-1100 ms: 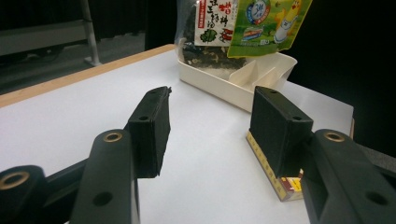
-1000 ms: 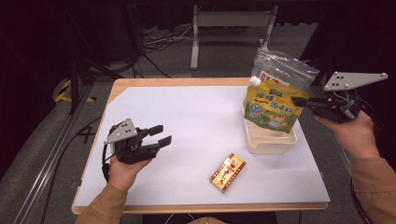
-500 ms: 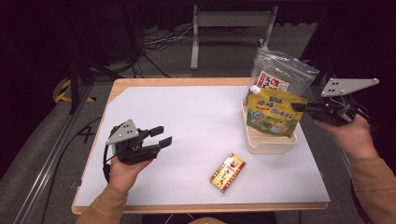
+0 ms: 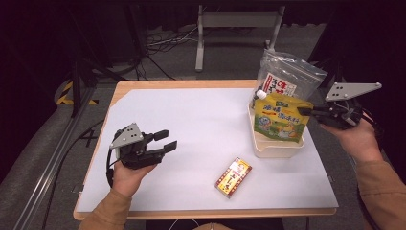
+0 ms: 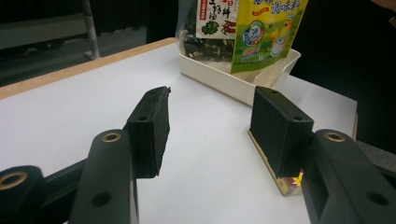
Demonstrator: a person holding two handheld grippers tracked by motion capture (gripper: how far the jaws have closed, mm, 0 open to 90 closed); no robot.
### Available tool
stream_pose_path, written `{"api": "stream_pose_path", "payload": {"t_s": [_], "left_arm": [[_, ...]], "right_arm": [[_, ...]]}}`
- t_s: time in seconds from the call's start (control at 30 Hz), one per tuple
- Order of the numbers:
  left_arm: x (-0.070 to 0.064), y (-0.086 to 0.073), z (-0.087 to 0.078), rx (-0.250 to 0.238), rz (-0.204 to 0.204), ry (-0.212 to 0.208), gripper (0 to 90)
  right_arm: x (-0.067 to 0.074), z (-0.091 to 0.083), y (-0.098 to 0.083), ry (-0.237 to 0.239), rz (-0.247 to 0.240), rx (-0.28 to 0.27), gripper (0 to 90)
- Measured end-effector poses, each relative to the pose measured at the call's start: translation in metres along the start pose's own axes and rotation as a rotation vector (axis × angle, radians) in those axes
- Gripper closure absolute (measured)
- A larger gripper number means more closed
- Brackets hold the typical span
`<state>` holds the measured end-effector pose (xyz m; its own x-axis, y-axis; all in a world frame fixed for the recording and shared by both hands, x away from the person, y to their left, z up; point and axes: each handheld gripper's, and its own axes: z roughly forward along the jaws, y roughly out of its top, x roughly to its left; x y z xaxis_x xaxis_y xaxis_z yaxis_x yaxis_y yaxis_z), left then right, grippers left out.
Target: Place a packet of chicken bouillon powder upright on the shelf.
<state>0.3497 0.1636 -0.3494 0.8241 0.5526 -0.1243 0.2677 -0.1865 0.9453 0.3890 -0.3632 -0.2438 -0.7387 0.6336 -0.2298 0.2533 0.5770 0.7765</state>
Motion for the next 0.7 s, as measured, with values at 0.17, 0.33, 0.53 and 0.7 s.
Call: {"api": "stream_pose_path", "payload": {"t_s": [0.17,0.33,0.53,0.7], "left_arm": [[-0.001,0.000,0.001,0.007,0.004,0.000,46.9],[-0.001,-0.001,0.002,0.005,0.002,-0.004,46.9],[-0.001,-0.001,0.003,0.008,0.005,-0.004,46.7],[-0.002,-0.001,0.007,0.023,0.001,-0.016,44.8]], "right_arm": [[0.000,0.005,-0.002,-0.009,-0.014,0.006,89.5],[-0.001,0.014,-0.008,-0.003,-0.009,0.018,89.5],[-0.003,0.020,-0.018,0.005,0.031,0.012,89.4],[-0.007,0.022,-0.031,0.015,0.085,0.000,89.2]]}}
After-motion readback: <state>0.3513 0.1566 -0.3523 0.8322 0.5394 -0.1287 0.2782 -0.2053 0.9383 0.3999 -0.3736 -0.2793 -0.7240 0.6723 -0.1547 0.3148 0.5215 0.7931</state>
